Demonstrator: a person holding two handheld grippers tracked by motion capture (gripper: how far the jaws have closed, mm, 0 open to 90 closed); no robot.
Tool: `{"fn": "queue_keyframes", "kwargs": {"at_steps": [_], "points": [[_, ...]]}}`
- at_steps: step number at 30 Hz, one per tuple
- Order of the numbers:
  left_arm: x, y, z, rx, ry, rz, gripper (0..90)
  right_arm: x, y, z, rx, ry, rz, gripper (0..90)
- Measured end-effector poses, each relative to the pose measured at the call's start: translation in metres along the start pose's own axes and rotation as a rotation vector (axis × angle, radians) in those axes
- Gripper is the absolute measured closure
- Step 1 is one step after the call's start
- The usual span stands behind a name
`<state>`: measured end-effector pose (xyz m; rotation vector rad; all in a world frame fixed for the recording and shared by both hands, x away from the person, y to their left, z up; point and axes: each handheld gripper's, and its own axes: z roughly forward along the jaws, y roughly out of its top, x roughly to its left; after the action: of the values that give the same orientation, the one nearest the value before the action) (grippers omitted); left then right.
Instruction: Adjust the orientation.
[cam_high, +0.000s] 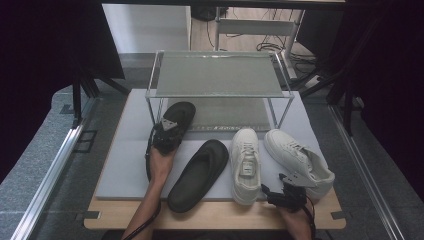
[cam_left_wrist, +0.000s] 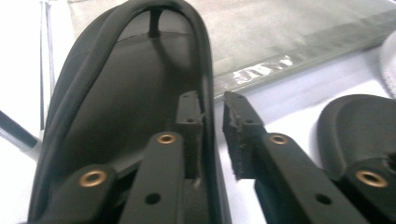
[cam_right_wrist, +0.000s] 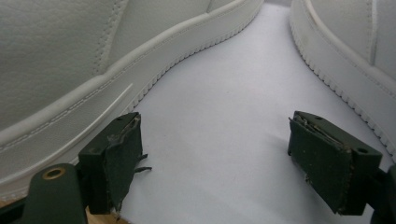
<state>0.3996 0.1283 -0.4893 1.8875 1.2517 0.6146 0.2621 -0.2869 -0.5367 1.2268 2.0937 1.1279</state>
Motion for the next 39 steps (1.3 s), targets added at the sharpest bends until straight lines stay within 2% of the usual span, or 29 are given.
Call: {"fn": "queue_keyframes", "kwargs": {"at_steps": [5, 8, 12, 18, 24, 28, 32, 39], "points": [[0.004, -0.005, -0.011, -0.009, -0.024, -0.008, 74.7, 0.0, 0.0, 0.0, 0.003, -0.001, -0.002, 17.5], [0.008, -0.012, -0.021, -0.012, -0.043, -0.01, 71.3, 0.0, 0.0, 0.0, 0.003, -0.001, -0.002, 17.5], [0.012, -0.02, -0.036, -0.016, -0.047, -0.006, 71.5, 0.0, 0.0, 0.0, 0.004, 0.001, -0.003, 17.5], [0.022, -0.037, -0.064, -0.025, -0.05, -0.013, 79.9, 0.0, 0.0, 0.0, 0.004, 0.0, -0.004, 17.5], [0.032, -0.058, -0.083, 0.004, -0.042, -0.022, 89.8, 0.0, 0.0, 0.0, 0.005, -0.001, -0.005, 17.5], [0.034, -0.073, -0.09, 0.031, -0.045, -0.033, 90.0, 0.0, 0.0, 0.0, 0.005, -0.001, -0.005, 17.5], [0.034, -0.087, -0.092, 0.065, -0.036, -0.024, 90.0, 0.0, 0.0, 0.0, 0.005, -0.002, -0.005, 17.5], [0.034, -0.092, -0.086, 0.092, -0.036, -0.024, 89.9, 0.0, 0.0, 0.0, 0.005, -0.003, -0.006, 17.5]]}}
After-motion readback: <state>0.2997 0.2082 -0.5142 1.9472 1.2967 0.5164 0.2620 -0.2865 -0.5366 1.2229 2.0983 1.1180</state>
